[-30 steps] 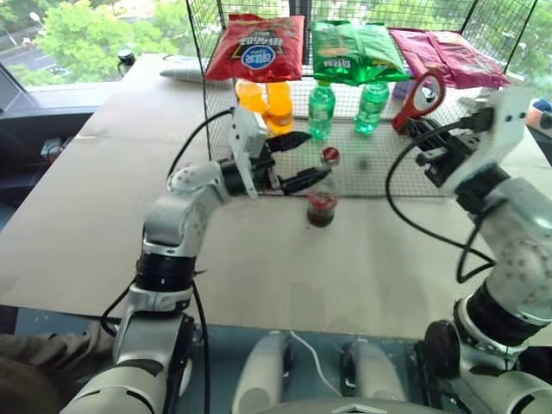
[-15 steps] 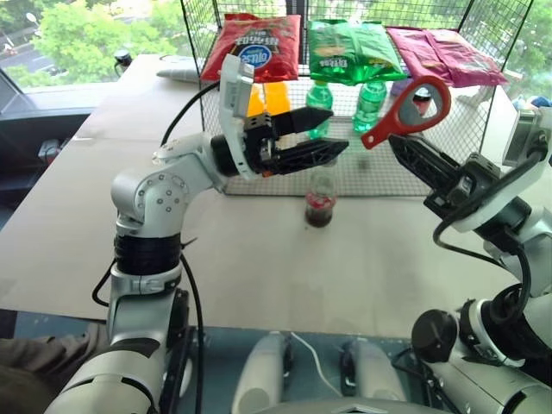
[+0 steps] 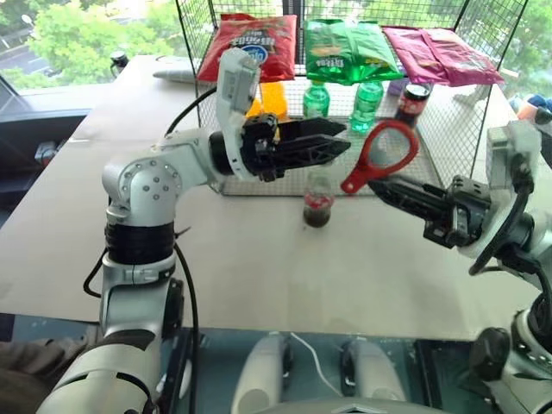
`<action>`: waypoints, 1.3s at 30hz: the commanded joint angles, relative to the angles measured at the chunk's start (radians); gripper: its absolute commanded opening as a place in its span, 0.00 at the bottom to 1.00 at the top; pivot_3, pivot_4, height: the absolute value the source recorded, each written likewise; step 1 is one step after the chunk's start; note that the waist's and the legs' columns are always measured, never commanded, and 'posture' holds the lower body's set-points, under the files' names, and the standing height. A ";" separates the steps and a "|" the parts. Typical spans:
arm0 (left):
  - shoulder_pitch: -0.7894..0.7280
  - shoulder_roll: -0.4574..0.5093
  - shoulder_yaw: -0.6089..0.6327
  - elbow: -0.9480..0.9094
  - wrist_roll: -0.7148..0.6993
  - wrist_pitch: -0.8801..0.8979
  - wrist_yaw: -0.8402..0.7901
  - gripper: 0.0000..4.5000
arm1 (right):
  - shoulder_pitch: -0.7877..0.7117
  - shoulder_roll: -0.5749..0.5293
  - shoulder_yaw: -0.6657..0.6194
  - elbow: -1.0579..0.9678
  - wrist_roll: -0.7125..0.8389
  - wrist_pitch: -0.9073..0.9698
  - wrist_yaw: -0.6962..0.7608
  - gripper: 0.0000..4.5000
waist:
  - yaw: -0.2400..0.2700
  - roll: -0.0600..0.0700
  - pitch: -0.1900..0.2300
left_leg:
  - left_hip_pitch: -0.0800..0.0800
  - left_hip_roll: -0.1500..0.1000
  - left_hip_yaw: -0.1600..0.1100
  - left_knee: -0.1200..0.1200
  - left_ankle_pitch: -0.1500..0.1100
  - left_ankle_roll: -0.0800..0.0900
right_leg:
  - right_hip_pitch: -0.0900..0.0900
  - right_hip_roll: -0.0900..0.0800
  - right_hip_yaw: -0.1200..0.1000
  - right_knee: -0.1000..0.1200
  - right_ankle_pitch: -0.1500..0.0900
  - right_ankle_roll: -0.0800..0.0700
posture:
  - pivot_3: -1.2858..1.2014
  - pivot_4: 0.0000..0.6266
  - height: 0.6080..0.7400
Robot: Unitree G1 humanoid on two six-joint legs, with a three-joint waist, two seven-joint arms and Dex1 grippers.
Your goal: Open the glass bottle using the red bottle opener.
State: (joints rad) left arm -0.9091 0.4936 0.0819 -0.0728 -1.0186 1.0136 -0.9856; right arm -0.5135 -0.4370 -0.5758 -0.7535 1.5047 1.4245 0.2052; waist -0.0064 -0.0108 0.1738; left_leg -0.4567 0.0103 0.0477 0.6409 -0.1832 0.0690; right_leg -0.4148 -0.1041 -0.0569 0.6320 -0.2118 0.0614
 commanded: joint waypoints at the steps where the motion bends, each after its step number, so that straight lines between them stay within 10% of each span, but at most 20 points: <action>1: -0.043 0.019 0.020 0.007 -0.042 0.030 -0.041 0.61 | 0.030 -0.110 0.084 0.006 0.104 -0.136 -0.036 0.00 | -0.001 0.000 0.000 | 0.000 0.000 0.000 0.000 0.000 0.000 | 0.000 0.000 0.000 -0.001 -0.001 0.001 | 0.52 0.24 1.00; 10: -0.051 0.042 -0.024 0.005 -0.050 0.079 -0.140 0.61 | 0.051 -0.286 0.250 0.025 0.161 -0.335 -0.039 0.00 | 0.000 -0.001 0.000 | -0.001 0.000 0.000 -0.001 0.000 0.000 | 0.000 0.000 0.000 -0.003 -0.001 0.001 | 0.52 0.24 1.00; 17: -0.059 0.031 -0.049 0.015 -0.043 0.081 -0.175 0.01 | 0.041 -0.353 0.330 0.027 0.175 -0.431 -0.040 0.00 | 0.011 -0.002 0.001 | -0.002 0.000 0.000 -0.001 0.000 0.000 | 0.000 0.000 0.000 -0.004 0.000 0.000 | 0.52 0.24 1.00; 23: -0.061 0.017 -0.046 0.023 -0.039 0.080 -0.174 0.01 | 0.036 -0.381 0.376 0.042 0.184 -0.489 -0.055 0.00 | 0.019 -0.003 0.002 | -0.002 0.000 0.000 -0.001 0.000 0.001 | 0.000 0.000 0.000 -0.004 0.000 0.000 | 0.52 0.24 1.00; 29: -0.029 -0.026 -0.003 0.018 -0.041 0.055 -0.083 0.00 | 0.053 -0.357 0.408 0.053 0.311 -0.598 -0.189 0.53 | 0.020 -0.004 0.003 | -0.003 0.000 0.000 0.000 0.000 0.001 | 0.000 0.000 -0.001 -0.004 0.001 0.001 | 0.52 0.24 1.00; 39: -0.005 -0.098 0.049 -0.008 -0.053 0.015 0.067 0.00 | 0.052 -0.329 0.501 0.035 0.340 -0.676 -0.294 0.53 | 0.020 -0.005 0.003 | -0.003 0.000 0.000 0.001 0.000 0.001 | 0.000 0.000 -0.001 -0.004 0.002 0.004 | 0.52 0.24 1.00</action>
State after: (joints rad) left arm -0.9033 0.4027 0.1009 -0.0389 -1.0576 1.0583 -0.9419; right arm -0.4496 -0.7741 -0.0899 -0.6892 1.8272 0.7684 -0.0862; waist 0.0140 -0.0155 0.1765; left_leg -0.4599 0.0107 0.0472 0.6422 -0.1835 0.0698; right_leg -0.4145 -0.1036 -0.0578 0.6277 -0.2094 0.0652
